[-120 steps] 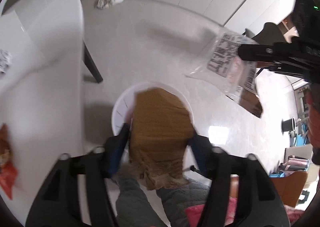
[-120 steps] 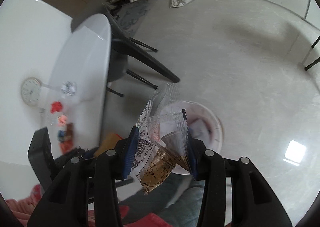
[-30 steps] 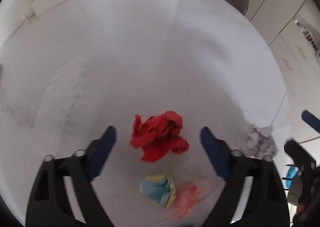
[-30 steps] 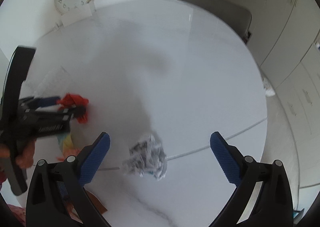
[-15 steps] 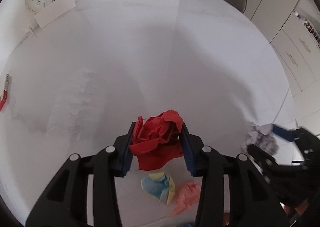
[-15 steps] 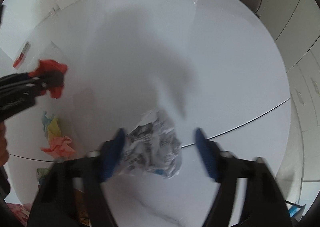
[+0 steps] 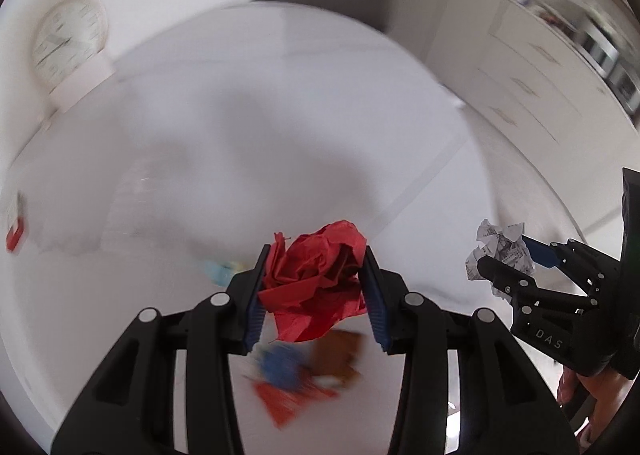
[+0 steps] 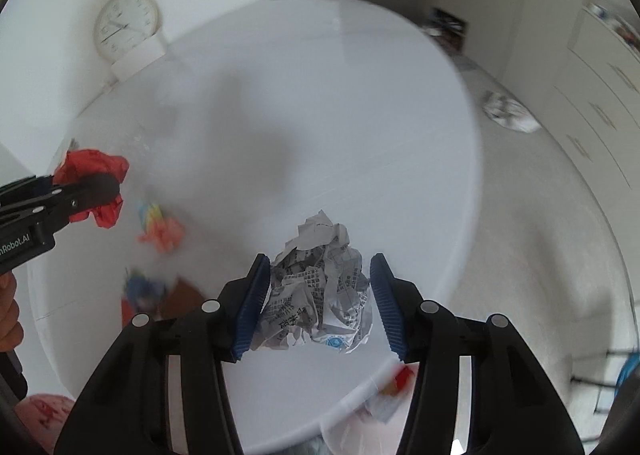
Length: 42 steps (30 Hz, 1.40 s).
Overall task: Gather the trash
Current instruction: 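Carry both crumpled papers to the bin and release them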
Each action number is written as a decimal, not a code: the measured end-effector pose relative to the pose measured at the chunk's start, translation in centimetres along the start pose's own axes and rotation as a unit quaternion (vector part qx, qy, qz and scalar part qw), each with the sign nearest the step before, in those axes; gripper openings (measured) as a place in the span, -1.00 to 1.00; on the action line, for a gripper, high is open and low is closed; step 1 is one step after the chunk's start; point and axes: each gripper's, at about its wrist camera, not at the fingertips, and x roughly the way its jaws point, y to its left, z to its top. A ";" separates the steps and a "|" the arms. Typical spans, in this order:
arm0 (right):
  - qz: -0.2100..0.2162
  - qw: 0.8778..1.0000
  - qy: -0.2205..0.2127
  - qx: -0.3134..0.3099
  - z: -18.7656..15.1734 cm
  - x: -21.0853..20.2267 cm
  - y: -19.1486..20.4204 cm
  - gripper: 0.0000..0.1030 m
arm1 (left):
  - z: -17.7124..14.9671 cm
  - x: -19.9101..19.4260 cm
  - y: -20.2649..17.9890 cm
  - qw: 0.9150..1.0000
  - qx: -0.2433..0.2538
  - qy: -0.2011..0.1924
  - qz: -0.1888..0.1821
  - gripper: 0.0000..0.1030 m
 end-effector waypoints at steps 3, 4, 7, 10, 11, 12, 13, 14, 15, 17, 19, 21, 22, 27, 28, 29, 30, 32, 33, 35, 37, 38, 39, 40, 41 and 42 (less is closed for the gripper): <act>-0.023 0.999 0.001 0.031 -4.0 -2.2 -2.7 0.03 | -1.4 -0.7 -4.4 0.999 0.042 -0.001 -0.031 -0.19; -0.032 0.999 0.006 0.043 -5.9 -2.6 -3.7 0.04 | -2.0 -0.8 -6.0 0.998 0.056 0.001 -0.043 -0.19; -0.060 0.995 0.031 0.071 -11.0 -2.5 -6.3 0.05 | -3.6 -0.7 -10.0 0.993 0.090 0.016 -0.069 -0.18; -0.072 0.992 0.053 0.088 -15.2 -1.1 -8.3 0.05 | -5.2 -0.5 -13.4 0.988 0.121 0.029 -0.088 -0.18; -0.074 0.991 0.063 0.097 -16.6 -0.1 -9.0 0.05 | -5.7 -0.4 -14.4 0.987 0.131 0.034 -0.091 -0.18; -0.076 0.990 0.067 0.101 -17.8 0.7 -9.1 0.05 | -5.9 -0.1 -15.1 0.985 0.137 0.038 -0.092 -0.18; -0.079 0.989 0.074 0.105 -18.8 1.7 -9.6 0.05 | -6.6 -0.1 -16.2 0.984 0.144 0.042 -0.094 -0.18; -0.084 0.987 0.084 0.107 -19.8 2.8 -10.0 0.05 | -7.2 -0.1 -17.1 0.983 0.149 0.048 -0.097 -0.18; -0.087 0.986 0.089 0.107 -20.4 3.6 -10.1 0.05 | -7.5 -0.1 -17.8 0.982 0.152 0.054 -0.098 -0.18; -0.086 0.985 0.098 0.113 -21.6 5.3 -10.8 0.08 | -8.0 0.5 -18.8 0.979 0.159 0.071 -0.105 -0.18; -0.088 0.984 0.107 0.115 -22.2 6.3 -11.4 0.22 | -8.5 1.0 -19.5 0.976 0.164 0.085 -0.111 -0.18; -0.089 0.983 0.113 0.113 -22.8 6.7 -11.7 0.34 | -9.1 1.1 -20.2 0.974 0.167 0.093 -0.118 -0.18; -0.092 0.983 0.113 0.112 -23.0 6.6 -11.8 0.52 | -9.4 1.2 -20.6 0.974 0.168 0.095 -0.122 -0.18; -0.112 0.984 0.101 0.092 -23.1 5.2 -11.7 0.80 | -10.1 1.9 -21.8 0.972 0.178 0.100 -0.116 -0.17; -0.115 0.984 0.100 0.091 -23.0 4.9 -11.8 0.83 | -10.2 2.0 -22.1 0.971 0.181 0.101 -0.117 -0.17; -0.118 0.984 0.099 0.091 -23.1 4.7 -12.0 0.83 | -10.1 2.1 -22.1 0.970 0.184 0.102 -0.118 -0.17; -0.119 0.984 0.097 0.093 -23.1 4.4 -12.2 0.83 | -10.3 2.1 -22.5 0.969 0.190 0.102 -0.119 -0.18; -0.120 0.983 0.091 0.102 -23.0 3.8 -12.7 0.88 | -10.7 2.0 -23.3 0.966 0.204 0.101 -0.122 -0.14; -0.121 0.983 0.088 0.104 -23.0 3.7 -12.9 0.90 | -10.7 1.9 -23.1 0.965 0.209 0.100 -0.124 -0.12; -0.132 0.982 0.084 0.109 -23.1 3.1 -13.3 0.94 | -11.0 1.7 -23.2 0.962 0.215 0.097 -0.133 -0.01; -0.142 0.980 0.083 0.114 -23.3 2.6 -13.8 0.94 | -11.4 1.7 -23.7 0.961 0.222 0.096 -0.131 0.12; -0.147 0.979 0.083 0.118 -23.5 2.3 -14.1 0.94 | -11.6 1.9 -23.8 0.961 0.224 0.095 -0.129 0.20; -0.151 0.978 0.083 0.121 -23.6 2.1 -14.4 0.94 | -11.7 1.9 -23.9 0.961 0.225 0.096 -0.129 0.22; -0.155 0.977 0.083 0.124 -23.8 2.0 -14.7 0.94 | -11.8 2.1 -24.1 0.960 0.227 0.099 -0.131 0.29; -0.162 0.975 0.085 0.129 -24.1 1.8 -15.2 0.94 | -12.0 2.2 -24.2 0.959 0.227 0.103 -0.132 0.36; -0.166 0.973 0.086 0.132 -24.4 1.7 -15.5 0.94 | -12.1 2.3 -24.2 0.959 0.227 0.106 -0.133 0.41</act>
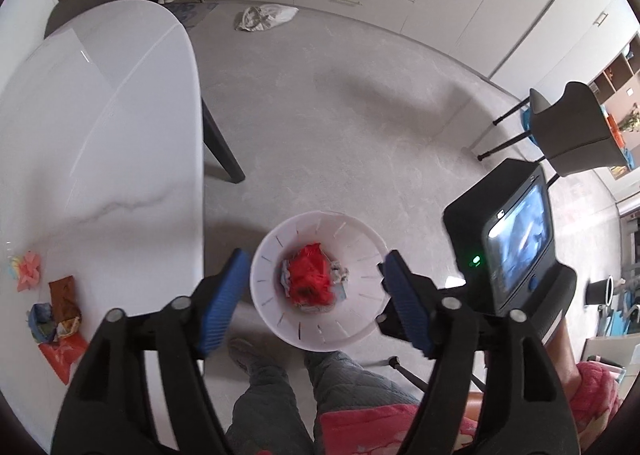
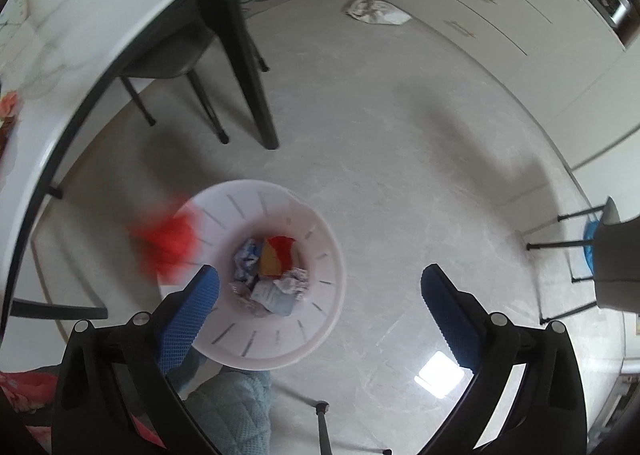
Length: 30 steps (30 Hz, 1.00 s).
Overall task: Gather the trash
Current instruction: 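Carry both crumpled papers to the bin and release them, then move both open grippers from the bin back over the table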
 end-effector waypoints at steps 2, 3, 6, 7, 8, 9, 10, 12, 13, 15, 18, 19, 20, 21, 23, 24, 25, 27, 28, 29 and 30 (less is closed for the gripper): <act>-0.007 1.000 0.004 0.010 -0.4 0.1 -1.0 0.94 | -0.1 0.1 -0.1 1.000 -0.001 0.001 -0.006 0.53; -0.008 1.000 0.005 0.014 -0.5 0.0 -1.3 0.94 | -0.2 0.0 -0.3 1.000 -0.001 -0.001 -0.008 0.55; -0.012 1.000 0.006 0.025 -0.9 -0.3 -2.1 0.94 | -0.2 -0.7 -0.1 1.000 0.003 -0.009 -0.008 0.67; -0.014 1.000 0.005 0.026 -0.9 -0.5 -2.3 0.94 | -0.3 -0.8 0.0 1.000 0.005 -0.012 -0.007 0.70; -0.016 0.999 0.003 0.028 -0.9 -0.7 -2.4 0.94 | -0.3 -1.2 0.1 1.000 0.005 -0.015 -0.005 0.73; -0.017 0.999 0.001 0.029 -0.9 -0.9 -2.5 0.94 | -0.3 -1.3 0.2 1.000 0.005 -0.018 -0.004 0.74; -0.017 0.999 -0.001 0.030 -0.8 -1.1 -2.5 0.94 | -0.4 -1.4 0.2 1.000 0.004 -0.020 -0.003 0.74; -0.017 0.999 -0.003 0.031 -0.8 -1.3 -2.5 0.94 | -0.3 -1.7 0.3 1.000 0.000 -0.022 -0.002 0.75; -0.017 0.999 -0.005 0.030 -0.7 -1.4 -2.4 0.94 | -0.3 -1.8 0.4 1.000 -0.003 -0.024 -0.001 0.76; -0.017 0.999 -0.009 0.027 -0.6 -1.7 -1.9 0.94 | -0.4 -2.2 0.8 1.000 -0.010 -0.027 0.002 0.76; -0.014 1.000 -0.017 0.022 -0.3 -2.7 -1.3 0.94 | -0.6 -3.1 1.7 0.999 -0.023 -0.035 0.007 0.77; -0.011 1.000 -0.021 0.020 0.0 -3.1 -1.0 0.94 | -0.6 -3.5 2.2 0.999 -0.027 -0.039 0.010 0.77; -0.004 0.999 -0.027 0.016 0.5 -3.7 -0.5 0.94 | -0.8 -3.9 2.6 0.999 -0.031 -0.043 0.014 0.77; -0.001 0.999 -0.030 0.014 0.9 -4.1 -0.2 0.94 | -1.0 -4.6 3.4 0.998 -0.037 -0.050 0.022 0.77; 0.018 0.999 -0.048 0.001 2.1 -5.6 1.3 0.94 | -1.6 -6.1 5.3 0.996 -0.052 -0.064 0.040 0.77; 0.028 0.998 -0.056 -0.006 2.7 -6.2 2.0 0.94 | -2.0 -6.8 6.2 0.995 -0.060 -0.070 0.047 0.77; 0.037 0.997 -0.064 -0.014 3.2 -6.8 2.7 0.94 | -2.4 -7.4 7.2 0.993 -0.071 -0.075 0.055 0.78; 0.064 0.994 -0.083 -0.037 4.6 -8.3 4.9 0.95 | -3.7 -8.9 10.1 0.989 -0.100 -0.085 0.072 0.79; 0.080 0.991 -0.091 -0.051 5.1 -8.9 6.1 0.95 | -4.4 -9.5 11.4 0.986 -0.112 -0.089 0.080 0.79; 0.097 0.988 -0.099 -0.068 5.6 -9.5 7.5 0.95 | -5.2 -10.1 12.7 0.984 -0.126 -0.093 0.087 0.79; 0.108 0.986 -0.102 -0.080 6.0 -9.8 8.7 0.95 | -6.4 -10.8 14.7 0.980 -0.146 -0.096 0.098 0.79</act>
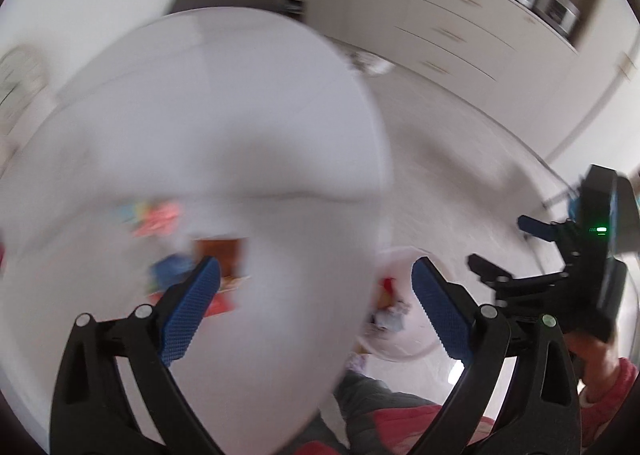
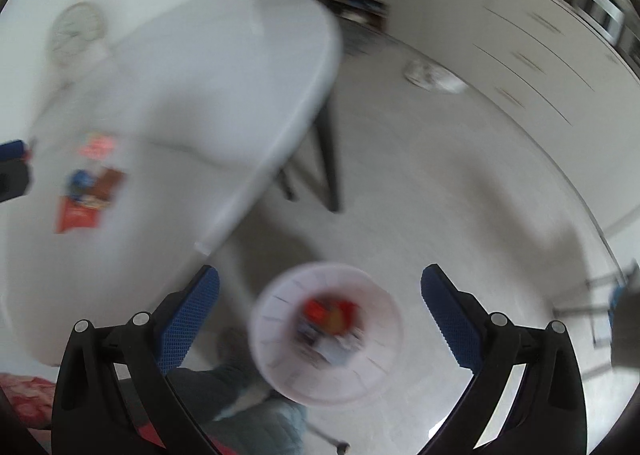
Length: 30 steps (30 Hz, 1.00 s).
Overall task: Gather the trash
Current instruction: 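Move both open grippers from the bin back over the table, then grasp the yellow-blue sticky notes with the left gripper while the right grasps the pink crumpled paper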
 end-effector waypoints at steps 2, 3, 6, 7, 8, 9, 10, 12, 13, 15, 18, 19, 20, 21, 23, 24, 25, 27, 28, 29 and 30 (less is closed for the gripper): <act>0.038 0.999 -0.001 -0.035 1.4 0.4 3.2 0.94 | -0.8 -0.5 3.4 0.999 -0.030 -0.001 0.015 0.79; 0.051 0.998 0.001 -0.046 1.8 0.8 4.4 0.94 | -1.3 -0.6 4.7 0.999 -0.043 -0.001 0.020 0.79; 0.097 0.992 0.013 -0.074 3.3 2.1 8.8 0.94 | -2.5 -0.8 9.0 0.995 -0.090 -0.001 0.034 0.79; 0.110 0.991 0.019 -0.078 3.8 2.5 10.1 0.94 | -2.7 -0.6 10.5 0.994 -0.106 -0.001 0.036 0.79; 0.120 0.989 0.024 -0.080 4.3 3.0 11.2 0.94 | -3.0 -0.5 11.3 0.993 -0.115 0.000 0.038 0.79; 0.124 0.989 0.028 -0.079 4.6 3.3 11.9 0.94 | -2.9 0.0 12.5 0.992 -0.125 -0.001 0.037 0.79; 0.129 0.988 0.034 -0.076 5.0 3.6 12.7 0.94 | -2.5 0.7 13.6 0.991 -0.132 -0.001 0.035 0.79; 0.137 0.987 0.042 -0.068 5.6 3.8 13.6 0.94 | -1.8 2.1 15.0 0.989 -0.140 0.003 0.042 0.78; 0.139 0.987 0.046 -0.064 5.9 4.0 14.1 0.94 | -1.4 3.0 15.7 0.989 -0.141 0.004 0.043 0.74; 0.134 0.988 0.050 -0.060 6.3 4.0 15.0 0.94 | -0.6 4.9 17.1 0.988 -0.145 0.012 0.043 0.61; 0.119 0.990 0.052 -0.059 6.4 3.8 15.7 0.95 | 0.8 7.8 18.8 0.986 -0.163 0.026 0.034 0.44; 0.112 0.991 0.053 -0.056 6.5 3.7 15.9 0.95 | 1.2 8.9 19.4 0.984 -0.174 0.035 0.025 0.38; 0.108 0.991 0.055 -0.054 6.5 3.7 15.9 0.95 | 1.3 9.5 20.1 0.982 -0.185 0.041 0.020 0.36; 0.106 0.992 0.055 -0.051 6.5 3.7 15.9 0.95 | 1.5 10.3 20.9 0.977 -0.205 0.048 0.010 0.33; 0.101 0.992 0.059 -0.041 6.4 3.8 16.1 0.95 | 2.0 11.6 22.0 0.969 -0.241 0.059 -0.004 0.29; 0.100 0.992 0.060 -0.038 6.4 4.0 16.2 0.95 | 2.1 11.9 22.2 0.966 -0.252 0.062 -0.008 0.28; 0.098 0.993 0.062 -0.034 6.4 4.2 16.4 0.95 | 2.3 12.3 22.4 0.963 -0.262 0.064 -0.012 0.28; 0.095 0.993 0.064 -0.031 6.5 4.7 16.8 0.95 | 2.7 12.9 22.4 0.961 -0.266 0.069 -0.010 0.28; 0.094 0.993 0.065 -0.030 6.5 4.8 16.9 0.95 | 2.9 13.2 22.2 0.962 -0.263 0.073 -0.007 0.28; 0.092 0.993 0.066 -0.030 6.5 5.0 17.0 0.95 | 3.0 13.4 22.1 0.962 -0.262 0.074 -0.005 0.27; 0.091 0.993 0.066 -0.030 6.6 5.1 17.0 0.95 | 3.0 13.7 21.8 0.963 -0.259 0.078 -0.001 0.22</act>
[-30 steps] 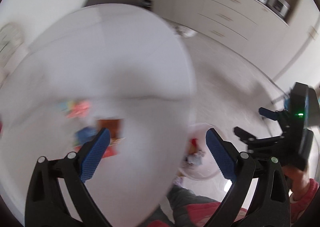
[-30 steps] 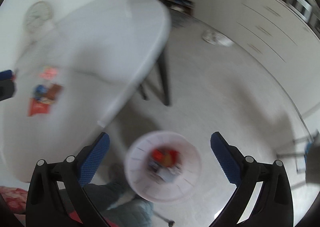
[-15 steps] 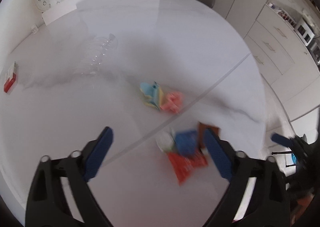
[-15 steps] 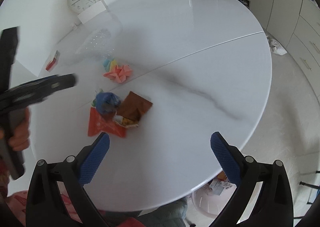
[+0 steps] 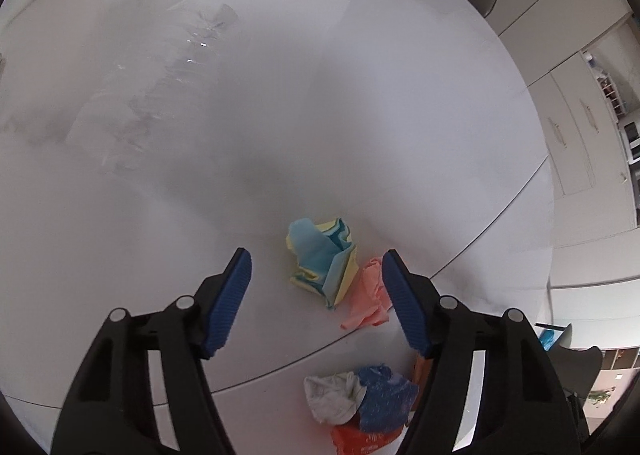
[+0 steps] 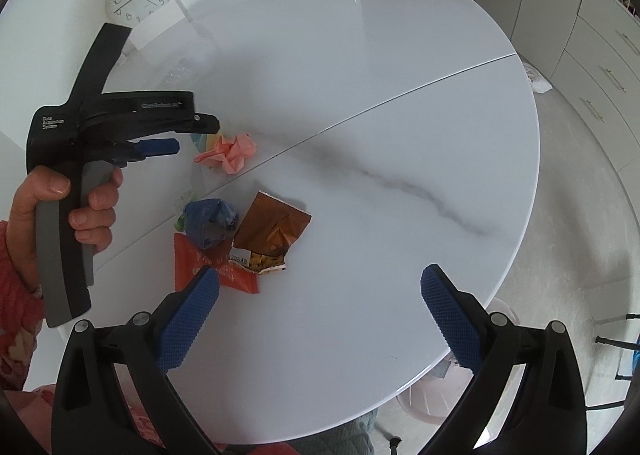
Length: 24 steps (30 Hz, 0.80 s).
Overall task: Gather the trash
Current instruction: 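Grasp the yellow-blue sticky notes with the left gripper while the right grasps the pink crumpled paper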
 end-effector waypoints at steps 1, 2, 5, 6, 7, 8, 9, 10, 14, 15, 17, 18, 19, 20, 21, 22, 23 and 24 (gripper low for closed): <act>-0.001 1.000 0.001 0.000 0.1 0.1 0.0 0.95 | 0.1 0.4 -0.1 1.000 0.000 0.003 0.004 0.12; 0.000 1.000 0.002 0.001 0.2 0.2 0.0 0.95 | 0.2 0.6 -0.3 1.000 -0.002 0.004 0.004 0.10; 0.000 1.000 0.003 -0.001 0.6 0.4 0.0 0.95 | 0.2 0.6 -0.8 1.000 -0.011 -0.002 0.004 -0.10; 0.000 1.000 0.003 -0.003 0.8 0.5 0.1 0.95 | 0.3 0.5 -0.9 1.000 -0.010 -0.003 0.007 -0.18; 0.000 1.000 0.003 -0.005 1.0 0.6 0.3 0.95 | 0.3 0.6 -1.1 1.000 -0.007 0.000 0.010 -0.27; 0.001 1.000 0.003 -0.008 1.3 0.7 0.4 0.95 | 0.3 0.7 -1.4 1.000 -0.005 0.002 0.009 -0.30; 0.002 1.000 0.002 -0.011 1.5 0.7 0.6 0.95 | 0.2 0.7 -1.4 1.000 -0.004 0.004 0.008 -0.31; 0.002 1.000 0.001 -0.014 1.8 0.7 0.8 0.95 | 0.2 0.7 -1.1 1.000 -0.006 0.004 0.005 -0.31; 0.006 1.000 0.000 -0.024 2.7 0.8 1.2 0.95 | 0.1 1.2 -0.4 1.000 -0.020 0.014 -0.015 -0.31; 0.007 1.000 0.002 -0.027 2.8 0.9 1.2 0.95 | 0.1 1.4 -0.4 0.999 -0.021 0.017 -0.018 -0.31; 0.009 0.999 0.004 -0.031 3.2 1.2 1.4 0.95 | 0.0 1.6 -0.5 1.000 -0.015 0.015 -0.018 -0.31; 0.010 0.999 0.004 -0.033 3.2 1.3 1.5 0.95 | 0.0 1.6 -0.6 1.000 -0.010 0.014 -0.015 -0.31; 0.011 0.999 0.005 -0.034 3.3 1.4 1.4 0.95 | 0.0 1.6 -0.9 1.000 -0.003 0.010 -0.011 -0.31; 0.012 0.999 0.005 -0.036 3.4 1.5 1.5 0.95 | 0.0 1.7 -1.1 1.000 -0.001 0.010 -0.009 -0.31; 0.012 0.999 0.005 -0.038 3.4 1.5 1.7 0.95 | 0.1 1.7 -1.1 1.000 0.000 0.009 -0.009 -0.31; 0.013 0.999 0.005 -0.041 3.6 1.7 1.8 0.95 | 0.1 1.7 -1.2 1.000 0.000 0.009 -0.009 -0.37; 0.012 0.999 0.006 -0.046 3.8 1.9 2.0 0.94 | 0.2 1.6 -1.2 1.000 0.002 0.006 -0.008 -0.39; 0.012 0.999 0.005 -0.048 4.0 2.0 2.2 0.94 | 0.2 1.4 -1.3 1.000 0.007 0.003 -0.003 -0.40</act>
